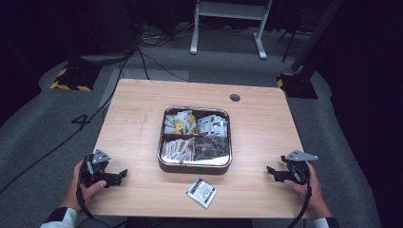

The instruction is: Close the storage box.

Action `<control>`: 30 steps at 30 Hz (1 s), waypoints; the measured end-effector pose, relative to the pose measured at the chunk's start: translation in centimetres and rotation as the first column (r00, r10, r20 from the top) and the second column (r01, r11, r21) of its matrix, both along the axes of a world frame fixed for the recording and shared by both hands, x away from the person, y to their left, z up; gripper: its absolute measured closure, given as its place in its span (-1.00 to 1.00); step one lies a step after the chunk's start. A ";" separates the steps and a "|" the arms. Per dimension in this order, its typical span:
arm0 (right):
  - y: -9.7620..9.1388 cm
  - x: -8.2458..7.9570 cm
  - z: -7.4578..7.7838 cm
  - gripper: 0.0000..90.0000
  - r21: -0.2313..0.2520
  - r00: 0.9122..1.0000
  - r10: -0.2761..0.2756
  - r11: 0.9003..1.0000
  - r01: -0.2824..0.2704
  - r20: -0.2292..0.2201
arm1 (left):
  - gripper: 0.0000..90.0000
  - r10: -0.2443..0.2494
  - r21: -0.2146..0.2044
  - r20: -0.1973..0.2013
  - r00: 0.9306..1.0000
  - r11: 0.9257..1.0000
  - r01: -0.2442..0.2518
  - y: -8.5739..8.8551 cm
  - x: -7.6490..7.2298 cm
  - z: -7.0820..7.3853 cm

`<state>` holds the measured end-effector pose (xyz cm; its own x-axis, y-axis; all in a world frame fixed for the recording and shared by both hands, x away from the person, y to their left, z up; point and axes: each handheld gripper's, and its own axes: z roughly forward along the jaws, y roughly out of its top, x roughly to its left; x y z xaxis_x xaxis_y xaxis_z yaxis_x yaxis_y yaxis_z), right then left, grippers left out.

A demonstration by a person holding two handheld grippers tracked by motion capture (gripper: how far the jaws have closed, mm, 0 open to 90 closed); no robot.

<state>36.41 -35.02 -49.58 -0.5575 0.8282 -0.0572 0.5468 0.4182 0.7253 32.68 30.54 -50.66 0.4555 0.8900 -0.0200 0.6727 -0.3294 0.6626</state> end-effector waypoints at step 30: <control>-1.1 -1.3 -0.8 -0.63 0.049 0.994 -0.106 0.993 0.106 -0.015 | -0.99 -0.010 0.000 0.000 1.000 1.000 0.010 0.1 0.3 0.0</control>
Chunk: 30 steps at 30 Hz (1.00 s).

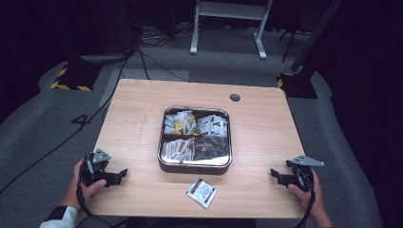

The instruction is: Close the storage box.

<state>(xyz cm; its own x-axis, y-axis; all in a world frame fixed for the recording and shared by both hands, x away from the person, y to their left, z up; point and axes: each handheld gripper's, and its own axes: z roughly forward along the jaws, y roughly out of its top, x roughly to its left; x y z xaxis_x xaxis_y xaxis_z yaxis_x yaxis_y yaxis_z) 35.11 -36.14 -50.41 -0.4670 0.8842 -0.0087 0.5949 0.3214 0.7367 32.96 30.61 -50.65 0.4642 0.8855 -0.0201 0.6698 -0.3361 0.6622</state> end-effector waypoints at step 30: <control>0.0 0.2 0.0 -0.65 0.000 1.000 -0.001 1.000 0.001 -0.001 | -1.00 -0.002 -0.003 -0.001 1.000 1.000 0.002 0.0 0.1 0.0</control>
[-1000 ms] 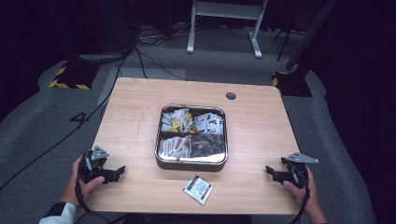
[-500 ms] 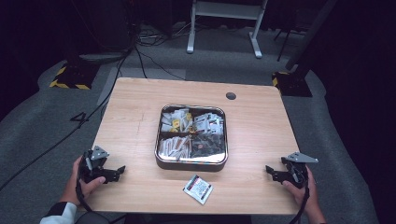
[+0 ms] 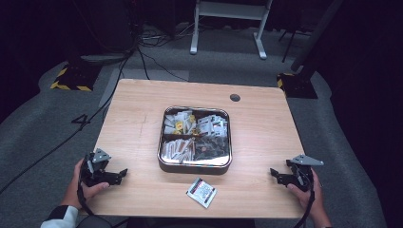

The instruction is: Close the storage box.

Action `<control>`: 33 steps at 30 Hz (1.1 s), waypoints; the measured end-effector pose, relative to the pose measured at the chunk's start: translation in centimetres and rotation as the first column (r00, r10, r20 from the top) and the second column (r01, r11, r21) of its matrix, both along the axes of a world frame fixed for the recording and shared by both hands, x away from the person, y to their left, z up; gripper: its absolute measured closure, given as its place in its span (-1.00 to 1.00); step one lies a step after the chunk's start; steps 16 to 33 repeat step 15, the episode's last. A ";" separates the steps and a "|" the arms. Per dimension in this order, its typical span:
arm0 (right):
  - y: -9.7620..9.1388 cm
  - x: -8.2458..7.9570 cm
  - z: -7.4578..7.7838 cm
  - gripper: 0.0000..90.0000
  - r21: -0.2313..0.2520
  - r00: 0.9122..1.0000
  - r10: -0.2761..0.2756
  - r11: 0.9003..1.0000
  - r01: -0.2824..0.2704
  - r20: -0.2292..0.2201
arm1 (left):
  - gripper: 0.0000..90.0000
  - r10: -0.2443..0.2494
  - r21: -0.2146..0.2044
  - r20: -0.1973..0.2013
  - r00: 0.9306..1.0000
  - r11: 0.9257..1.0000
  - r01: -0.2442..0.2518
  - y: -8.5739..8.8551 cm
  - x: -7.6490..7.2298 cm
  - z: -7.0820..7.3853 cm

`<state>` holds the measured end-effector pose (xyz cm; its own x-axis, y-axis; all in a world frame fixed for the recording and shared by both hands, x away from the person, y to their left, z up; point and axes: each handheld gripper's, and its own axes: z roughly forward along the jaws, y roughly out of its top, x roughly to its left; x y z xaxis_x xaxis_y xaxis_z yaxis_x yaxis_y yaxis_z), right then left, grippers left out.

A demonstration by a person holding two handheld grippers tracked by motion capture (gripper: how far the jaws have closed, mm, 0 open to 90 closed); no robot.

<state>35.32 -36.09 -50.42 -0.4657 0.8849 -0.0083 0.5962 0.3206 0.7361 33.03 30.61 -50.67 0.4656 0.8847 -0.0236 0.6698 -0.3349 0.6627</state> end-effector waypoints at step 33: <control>0.0 0.0 0.0 -0.65 0.000 1.000 0.000 1.000 0.000 0.000 | -1.00 -0.008 0.000 0.000 1.000 1.000 0.008 0.1 0.1 0.0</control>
